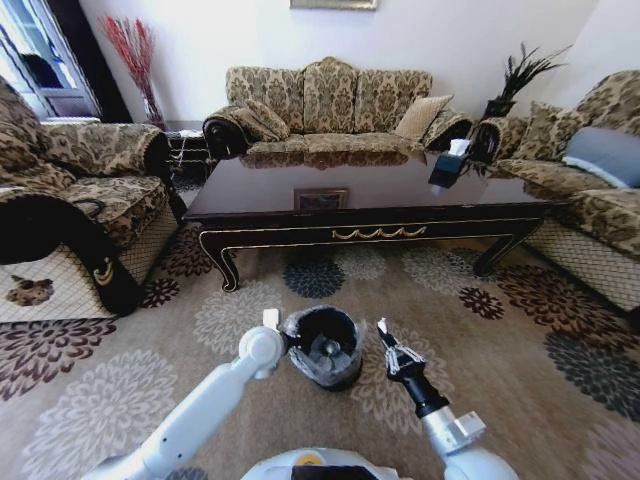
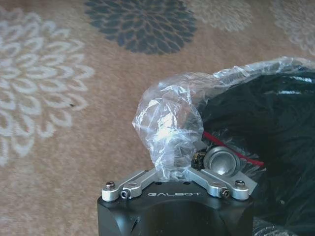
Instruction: Move to the front of the table and pick up the trash from the floor, then place it into the trash bin.
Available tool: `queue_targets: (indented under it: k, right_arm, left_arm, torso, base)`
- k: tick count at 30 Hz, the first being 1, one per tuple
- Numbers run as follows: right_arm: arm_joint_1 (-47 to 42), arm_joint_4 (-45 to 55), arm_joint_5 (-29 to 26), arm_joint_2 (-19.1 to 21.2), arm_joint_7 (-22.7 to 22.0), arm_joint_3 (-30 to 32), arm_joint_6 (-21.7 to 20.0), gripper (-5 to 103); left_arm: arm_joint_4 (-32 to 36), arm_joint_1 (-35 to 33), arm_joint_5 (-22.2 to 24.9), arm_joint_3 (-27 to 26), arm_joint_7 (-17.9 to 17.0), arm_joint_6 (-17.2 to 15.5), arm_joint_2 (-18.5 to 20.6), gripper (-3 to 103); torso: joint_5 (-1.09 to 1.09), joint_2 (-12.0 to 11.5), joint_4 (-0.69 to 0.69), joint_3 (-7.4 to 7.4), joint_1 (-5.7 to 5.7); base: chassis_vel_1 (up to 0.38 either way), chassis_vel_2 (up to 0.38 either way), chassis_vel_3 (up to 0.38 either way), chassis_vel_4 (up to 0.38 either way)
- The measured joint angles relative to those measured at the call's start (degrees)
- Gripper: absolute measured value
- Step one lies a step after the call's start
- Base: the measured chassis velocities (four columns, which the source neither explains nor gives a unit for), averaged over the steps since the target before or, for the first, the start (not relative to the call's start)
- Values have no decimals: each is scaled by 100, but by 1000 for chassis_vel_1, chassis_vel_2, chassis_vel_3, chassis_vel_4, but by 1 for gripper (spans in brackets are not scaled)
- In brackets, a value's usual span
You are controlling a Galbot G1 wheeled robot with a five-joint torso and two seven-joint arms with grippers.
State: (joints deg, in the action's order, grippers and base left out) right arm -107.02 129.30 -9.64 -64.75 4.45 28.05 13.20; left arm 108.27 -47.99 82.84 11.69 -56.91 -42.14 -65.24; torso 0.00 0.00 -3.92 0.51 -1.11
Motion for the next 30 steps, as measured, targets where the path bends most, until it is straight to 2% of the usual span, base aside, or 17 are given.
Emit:
queue_targets:
  k: [6,16,17,19,22,27,28,29,30]
  right_arm:
    - [87,-181,235,35,3,-291,-4,0]
    - [463,-396,295,116,-6,-703,-182,-1]
    - [497,-428,296,117,-23,-740,-192,4]
    - [520,-454,296,115,-42,-768,-200,4]
    - [552,-515,297,105,-67,-800,-209,20]
    - [558,-548,287,106,-67,-781,-209,31]
    - [557,-557,271,94,-69,-776,-208,42]
    - [557,-563,266,80,-70,-776,-208,47]
    - [557,-563,266,80,-70,-776,-208,47]
  left_arm:
    - [49,39,-38,191,-25,0,-102,0]
    - [185,66,-31,367,-69,0,-37,0]
    - [196,67,-28,387,-70,0,-25,0]
    - [197,75,-25,407,-70,0,-8,0]
    - [197,134,13,418,-73,0,49,0]
    - [201,177,57,411,-73,1,93,0]
    - [201,175,61,405,-73,0,94,0]
    - [199,168,57,403,-71,1,91,0]
    - [199,168,57,403,-71,1,91,0]
  torso:
    - [0,0,-2,0,0]
    - [0,0,0,0,0]
    - [0,0,0,0,0]
    - [0,0,0,0,0]
    - [0,0,-1,0,-1]
    - [0,0,-1,0,-1]
    - [0,0,0,1,-1]
    - [0,0,-1,0,-1]
    - [0,0,-1,0,-1]
  base:
    - [0,0,0,0]
    - [0,0,0,0]
    - [0,0,0,0]
    - [0,0,0,0]
    - [0,0,0,0]
    - [0,0,0,0]
    - [0,0,0,0]
    - [0,0,0,0]
    - [0,0,0,0]
